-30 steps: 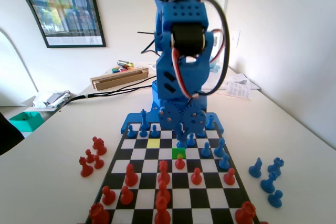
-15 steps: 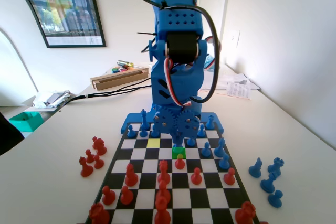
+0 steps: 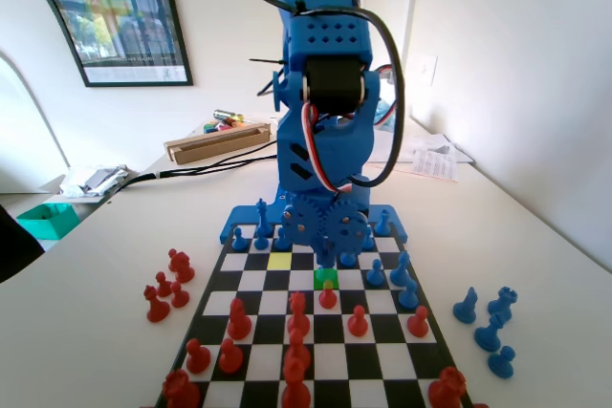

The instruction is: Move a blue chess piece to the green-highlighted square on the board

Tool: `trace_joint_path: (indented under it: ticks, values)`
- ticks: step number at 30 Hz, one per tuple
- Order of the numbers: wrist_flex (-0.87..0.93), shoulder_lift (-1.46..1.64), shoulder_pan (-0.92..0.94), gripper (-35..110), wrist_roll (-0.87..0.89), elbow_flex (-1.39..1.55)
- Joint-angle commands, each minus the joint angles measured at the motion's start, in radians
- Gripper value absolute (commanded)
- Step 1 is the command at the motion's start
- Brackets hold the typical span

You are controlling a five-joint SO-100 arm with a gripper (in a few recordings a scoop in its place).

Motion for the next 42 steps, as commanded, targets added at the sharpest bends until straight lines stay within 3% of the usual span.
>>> trace_joint_path:
  ticks: [1,23,32,42]
  values:
    - [-0.015,0.017,-0.011,1,-0.021,-0.017]
    - [-0.041,0.017,-0.021,1,-0.044,0.038]
    - [-0.035,0.018,-0.014,12,-0.035,0.021]
    - [0.130,0.097,0.017,13,-0.043,-0.089]
